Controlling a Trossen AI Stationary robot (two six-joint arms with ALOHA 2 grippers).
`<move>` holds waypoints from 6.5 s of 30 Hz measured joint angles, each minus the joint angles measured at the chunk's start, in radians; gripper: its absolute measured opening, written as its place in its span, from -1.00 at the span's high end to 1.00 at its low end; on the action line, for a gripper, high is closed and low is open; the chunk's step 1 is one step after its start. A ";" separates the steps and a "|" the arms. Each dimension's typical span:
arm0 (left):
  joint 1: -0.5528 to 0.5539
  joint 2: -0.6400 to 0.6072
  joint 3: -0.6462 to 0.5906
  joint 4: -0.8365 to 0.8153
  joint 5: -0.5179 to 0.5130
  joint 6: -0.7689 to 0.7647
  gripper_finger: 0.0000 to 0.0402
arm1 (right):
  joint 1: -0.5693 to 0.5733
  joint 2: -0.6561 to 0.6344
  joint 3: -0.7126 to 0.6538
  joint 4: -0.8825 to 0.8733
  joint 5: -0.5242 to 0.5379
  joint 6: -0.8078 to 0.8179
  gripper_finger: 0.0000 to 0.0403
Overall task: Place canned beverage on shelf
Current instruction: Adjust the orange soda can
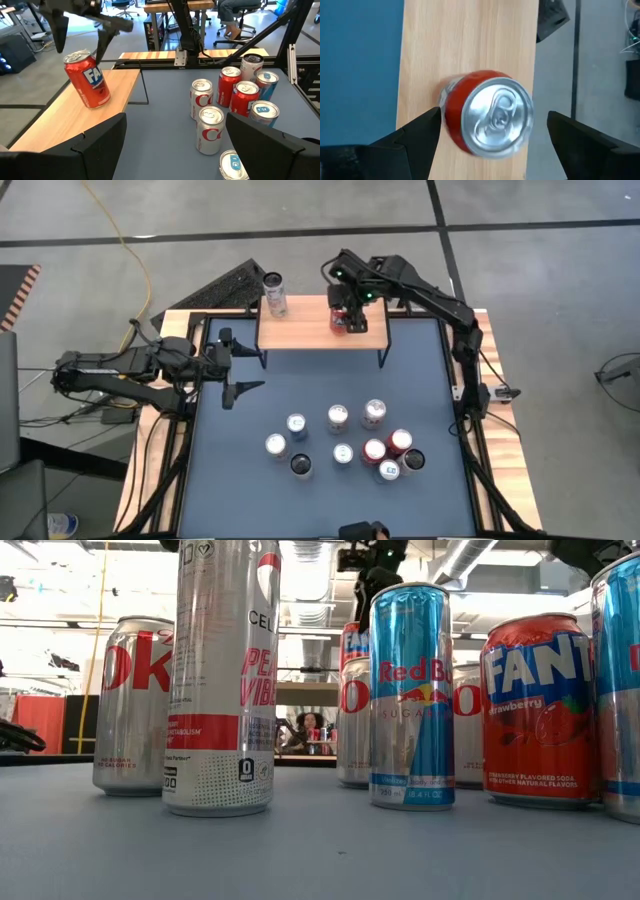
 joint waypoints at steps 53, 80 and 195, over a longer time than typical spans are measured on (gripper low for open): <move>0.000 -0.040 0.000 -0.008 -0.026 -0.045 -0.65 | 0.023 -0.543 -1.214 1.086 0.041 0.492 1.00; 0.000 -0.040 0.000 -0.008 -0.050 -0.028 -0.65 | -0.031 -0.480 -1.214 1.348 -0.034 0.471 1.00; 0.000 -0.040 0.000 -0.030 -0.063 -0.019 -0.65 | -0.031 -0.242 -1.108 1.466 -0.002 0.463 1.00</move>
